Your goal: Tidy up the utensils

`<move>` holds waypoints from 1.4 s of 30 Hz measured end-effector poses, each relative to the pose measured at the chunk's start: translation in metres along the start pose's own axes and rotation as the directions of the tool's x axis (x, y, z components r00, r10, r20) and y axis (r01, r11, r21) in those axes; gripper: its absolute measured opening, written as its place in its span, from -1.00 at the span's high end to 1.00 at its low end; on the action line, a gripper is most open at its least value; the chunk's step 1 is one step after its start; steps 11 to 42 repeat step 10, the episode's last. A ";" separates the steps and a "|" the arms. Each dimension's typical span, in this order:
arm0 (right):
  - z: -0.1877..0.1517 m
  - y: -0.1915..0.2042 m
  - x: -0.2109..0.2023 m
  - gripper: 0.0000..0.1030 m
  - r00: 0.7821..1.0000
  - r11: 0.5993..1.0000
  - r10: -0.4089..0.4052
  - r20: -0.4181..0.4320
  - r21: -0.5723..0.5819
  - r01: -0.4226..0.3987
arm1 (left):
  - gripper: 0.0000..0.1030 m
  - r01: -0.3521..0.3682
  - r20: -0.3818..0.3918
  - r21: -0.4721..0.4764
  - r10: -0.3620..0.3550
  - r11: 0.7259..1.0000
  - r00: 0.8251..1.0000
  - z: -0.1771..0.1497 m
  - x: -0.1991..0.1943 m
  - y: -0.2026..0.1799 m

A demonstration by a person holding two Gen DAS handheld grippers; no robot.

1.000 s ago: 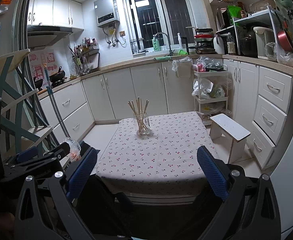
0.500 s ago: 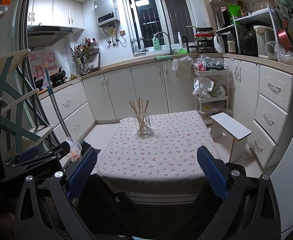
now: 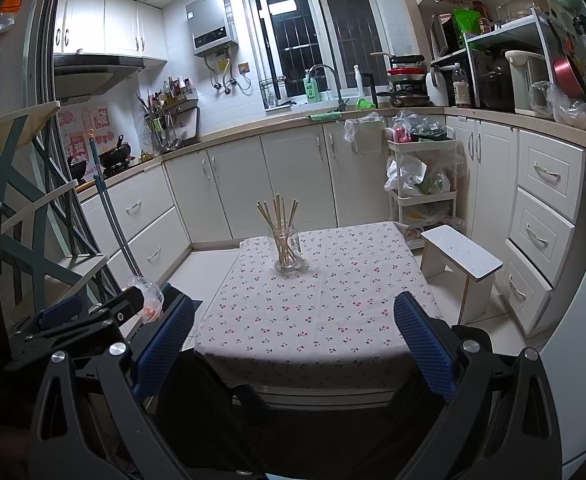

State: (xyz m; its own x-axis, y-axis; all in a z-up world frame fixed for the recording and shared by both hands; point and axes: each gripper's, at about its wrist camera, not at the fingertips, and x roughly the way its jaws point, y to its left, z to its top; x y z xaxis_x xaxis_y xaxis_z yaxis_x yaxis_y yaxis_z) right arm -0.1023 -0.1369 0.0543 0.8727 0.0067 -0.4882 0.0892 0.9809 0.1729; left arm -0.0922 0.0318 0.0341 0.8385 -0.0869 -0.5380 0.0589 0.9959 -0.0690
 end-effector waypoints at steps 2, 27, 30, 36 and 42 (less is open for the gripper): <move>0.000 -0.002 0.000 -0.86 1.000 1.000 0.000 -0.001 0.001 0.000 | -0.85 0.000 -0.011 -0.001 0.000 1.000 1.000 0.000 0.002 0.000; 0.000 -0.001 0.000 -0.86 1.000 1.000 0.000 -0.001 0.003 0.000 | -0.85 -0.008 -0.018 0.013 0.008 1.000 1.000 0.001 0.003 0.001; 0.000 -0.001 0.000 -0.86 1.000 1.000 0.000 -0.001 0.003 0.000 | -0.85 -0.008 -0.018 0.013 0.008 1.000 1.000 0.001 0.003 0.001; 0.000 -0.001 0.000 -0.86 1.000 1.000 0.000 -0.001 0.003 0.000 | -0.85 -0.008 -0.018 0.013 0.008 1.000 1.000 0.001 0.003 0.001; 0.000 -0.001 0.000 -0.86 1.000 1.000 0.000 -0.001 0.003 0.000 | -0.85 -0.008 -0.018 0.013 0.008 1.000 1.000 0.001 0.003 0.001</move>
